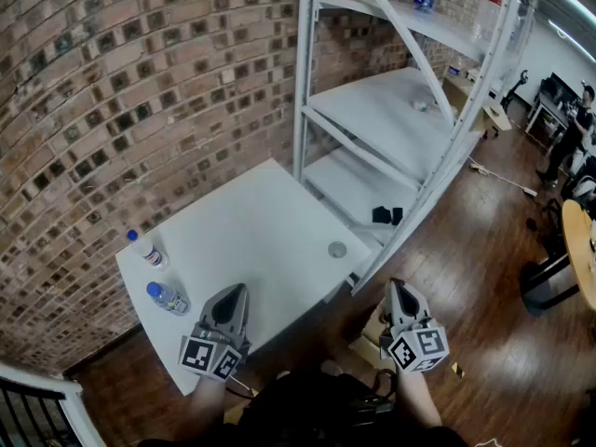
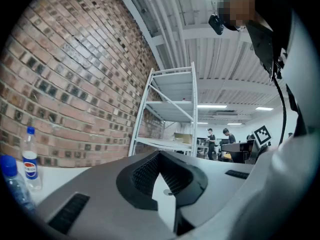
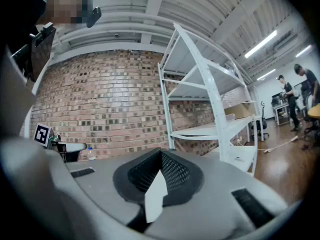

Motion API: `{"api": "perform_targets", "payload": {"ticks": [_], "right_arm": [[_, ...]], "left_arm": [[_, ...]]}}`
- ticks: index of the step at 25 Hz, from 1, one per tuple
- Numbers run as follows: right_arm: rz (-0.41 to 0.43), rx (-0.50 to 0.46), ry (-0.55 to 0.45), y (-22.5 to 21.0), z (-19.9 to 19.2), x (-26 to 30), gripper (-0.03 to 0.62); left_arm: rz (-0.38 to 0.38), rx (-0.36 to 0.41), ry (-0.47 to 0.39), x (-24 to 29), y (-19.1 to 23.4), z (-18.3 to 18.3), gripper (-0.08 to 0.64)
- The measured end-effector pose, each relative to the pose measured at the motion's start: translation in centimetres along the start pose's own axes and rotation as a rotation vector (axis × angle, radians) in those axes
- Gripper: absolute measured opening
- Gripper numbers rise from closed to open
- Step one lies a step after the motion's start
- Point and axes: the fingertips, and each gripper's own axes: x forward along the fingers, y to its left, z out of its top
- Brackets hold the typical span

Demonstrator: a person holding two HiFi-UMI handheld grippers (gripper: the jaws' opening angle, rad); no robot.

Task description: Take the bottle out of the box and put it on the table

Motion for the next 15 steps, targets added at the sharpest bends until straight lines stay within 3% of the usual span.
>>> {"api": "perform_targets", "payload": {"ticks": [10, 15], "right_arm": [[-0.179, 0.026, -0.047, -9.2, 0.8, -6.1, 0.004], [-0.207, 0.029, -0.063, -14.6, 1.5, -8.3, 0.004]], "left_arm": [[-0.197, 0.01, 0.022, 7.6, -8.6, -1.9, 0.005], [-0.256, 0.04, 0.021, 11.7, -14.0, -2.3, 0.005]]}}
